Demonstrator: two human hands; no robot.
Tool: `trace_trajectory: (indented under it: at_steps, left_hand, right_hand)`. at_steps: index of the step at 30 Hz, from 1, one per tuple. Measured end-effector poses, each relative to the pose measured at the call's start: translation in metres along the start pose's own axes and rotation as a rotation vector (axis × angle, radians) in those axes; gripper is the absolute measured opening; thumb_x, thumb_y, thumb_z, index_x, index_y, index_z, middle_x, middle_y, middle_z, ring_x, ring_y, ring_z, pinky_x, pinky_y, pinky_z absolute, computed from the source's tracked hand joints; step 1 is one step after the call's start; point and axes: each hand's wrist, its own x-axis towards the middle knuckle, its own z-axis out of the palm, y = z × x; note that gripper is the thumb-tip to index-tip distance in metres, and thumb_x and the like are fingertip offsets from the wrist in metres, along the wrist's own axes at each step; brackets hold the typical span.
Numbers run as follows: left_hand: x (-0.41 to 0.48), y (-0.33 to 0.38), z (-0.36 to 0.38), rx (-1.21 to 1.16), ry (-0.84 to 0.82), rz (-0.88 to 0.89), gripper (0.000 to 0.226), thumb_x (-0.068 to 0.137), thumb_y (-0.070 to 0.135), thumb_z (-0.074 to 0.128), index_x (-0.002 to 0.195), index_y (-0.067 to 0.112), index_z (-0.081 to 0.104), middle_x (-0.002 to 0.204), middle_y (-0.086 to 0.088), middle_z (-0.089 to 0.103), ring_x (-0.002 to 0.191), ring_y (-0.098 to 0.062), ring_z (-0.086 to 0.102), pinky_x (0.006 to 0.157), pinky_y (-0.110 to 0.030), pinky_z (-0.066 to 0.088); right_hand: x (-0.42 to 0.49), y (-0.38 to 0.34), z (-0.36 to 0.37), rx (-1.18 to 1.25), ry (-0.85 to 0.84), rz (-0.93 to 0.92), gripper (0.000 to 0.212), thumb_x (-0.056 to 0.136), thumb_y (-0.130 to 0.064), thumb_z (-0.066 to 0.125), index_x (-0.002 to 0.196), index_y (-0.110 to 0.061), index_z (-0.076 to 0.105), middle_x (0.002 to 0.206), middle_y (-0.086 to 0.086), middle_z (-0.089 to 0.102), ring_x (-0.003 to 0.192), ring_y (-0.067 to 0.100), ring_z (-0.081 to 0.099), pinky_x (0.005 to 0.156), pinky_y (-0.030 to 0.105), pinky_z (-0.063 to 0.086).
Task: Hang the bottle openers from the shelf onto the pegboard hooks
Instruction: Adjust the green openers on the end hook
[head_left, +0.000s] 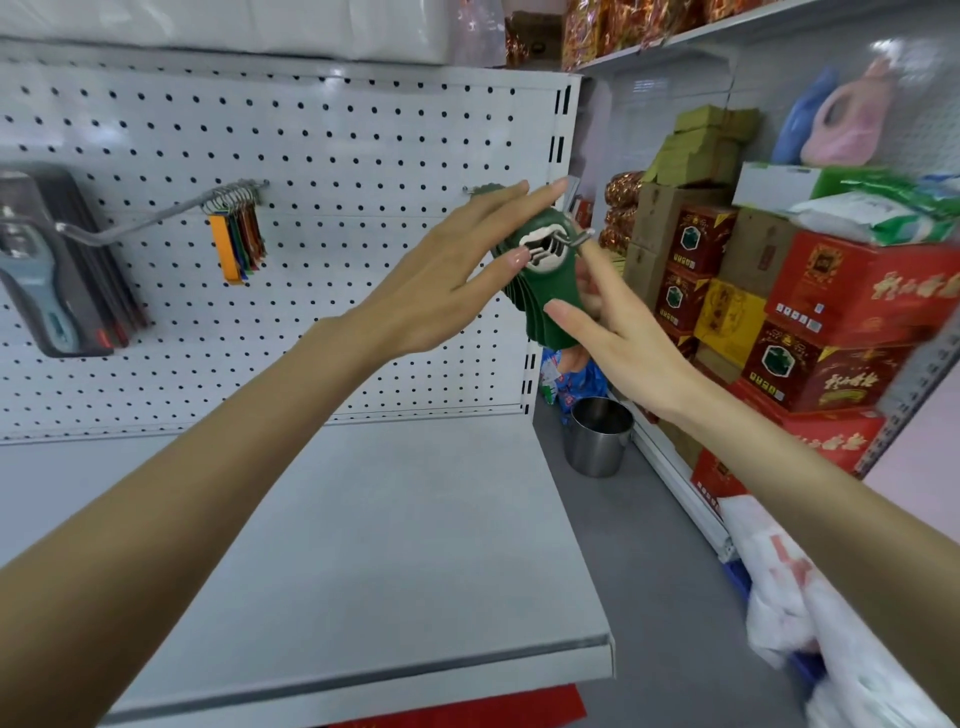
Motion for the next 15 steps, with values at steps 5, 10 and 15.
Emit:
trace_trajectory:
  at_steps: [5, 10, 15]
  left_hand:
    - [0.003, -0.007, -0.002, 0.043, -0.019, -0.039, 0.046, 0.102, 0.034, 0.035, 0.147, 0.038, 0.028, 0.154, 0.002, 0.030, 0.143, -0.009, 0.022, 0.110, -0.026, 0.022]
    - [0.007, -0.017, -0.005, 0.076, -0.071, -0.102, 0.049, 0.101, 0.035, 0.036, 0.148, 0.036, 0.026, 0.156, -0.003, 0.026, 0.144, -0.018, 0.021, 0.114, -0.036, 0.024]
    - [0.014, -0.026, -0.007, 0.124, -0.103, -0.104, 0.050, 0.101, 0.038, 0.038, 0.148, 0.041, 0.022, 0.156, 0.000, 0.025, 0.144, -0.016, 0.021, 0.115, -0.039, 0.026]
  right_hand:
    - [0.010, 0.006, 0.001, -0.110, 0.015, 0.020, 0.063, 0.097, -0.035, 0.048, 0.150, -0.041, 0.015, 0.129, -0.025, 0.057, 0.089, 0.031, 0.068, 0.071, 0.032, 0.060]
    - [0.023, 0.013, 0.001, -0.317, 0.021, 0.038, 0.055, 0.099, -0.039, 0.043, 0.149, -0.038, 0.020, 0.124, 0.001, 0.063, 0.057, 0.025, 0.065, 0.058, 0.046, 0.058]
    - [0.032, 0.014, 0.003, -0.345, 0.003, 0.143, 0.067, 0.097, -0.047, 0.040, 0.151, -0.040, 0.000, 0.099, 0.004, 0.068, 0.061, 0.022, 0.067, 0.063, 0.049, 0.058]
